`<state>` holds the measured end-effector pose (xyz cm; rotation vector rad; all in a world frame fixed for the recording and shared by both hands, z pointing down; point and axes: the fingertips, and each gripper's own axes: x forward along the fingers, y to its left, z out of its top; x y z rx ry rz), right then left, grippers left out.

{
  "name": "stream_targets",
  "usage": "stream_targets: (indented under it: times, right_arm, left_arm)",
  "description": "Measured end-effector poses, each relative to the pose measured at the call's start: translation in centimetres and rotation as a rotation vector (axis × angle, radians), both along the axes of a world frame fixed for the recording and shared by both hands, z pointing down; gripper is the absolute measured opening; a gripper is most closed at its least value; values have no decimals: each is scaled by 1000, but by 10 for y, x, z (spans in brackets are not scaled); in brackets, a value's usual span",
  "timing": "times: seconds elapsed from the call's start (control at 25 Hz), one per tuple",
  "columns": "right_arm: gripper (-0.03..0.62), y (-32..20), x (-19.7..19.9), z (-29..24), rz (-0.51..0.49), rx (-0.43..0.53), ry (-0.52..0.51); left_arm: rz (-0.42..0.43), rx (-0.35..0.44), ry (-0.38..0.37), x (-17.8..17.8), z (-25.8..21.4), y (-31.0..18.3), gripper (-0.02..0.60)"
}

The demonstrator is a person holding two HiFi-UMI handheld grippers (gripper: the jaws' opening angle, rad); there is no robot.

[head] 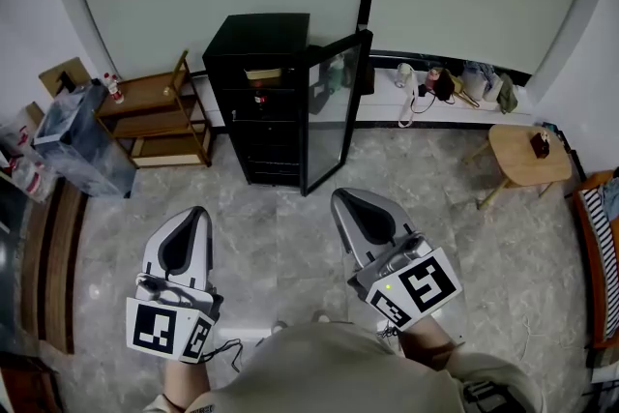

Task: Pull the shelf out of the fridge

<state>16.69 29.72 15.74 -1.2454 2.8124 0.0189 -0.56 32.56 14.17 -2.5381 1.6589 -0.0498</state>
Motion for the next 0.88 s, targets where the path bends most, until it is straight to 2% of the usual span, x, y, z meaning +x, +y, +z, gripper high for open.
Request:
stream_targets:
  times: [0.16,0.44,0.88]
  right_arm:
    - [-5,-11,20,-2,12,27,-14]
    - [-5,-22,49,9,1,18,-38]
    - [-5,-36,68,27,-23,19,-60]
  left_arm:
    - [-17,-12,3,12,7,-7,6]
    - [-58,-22,-11,37,16,-9,6]
    - [-63,-37,-5,58,33,-20,6]
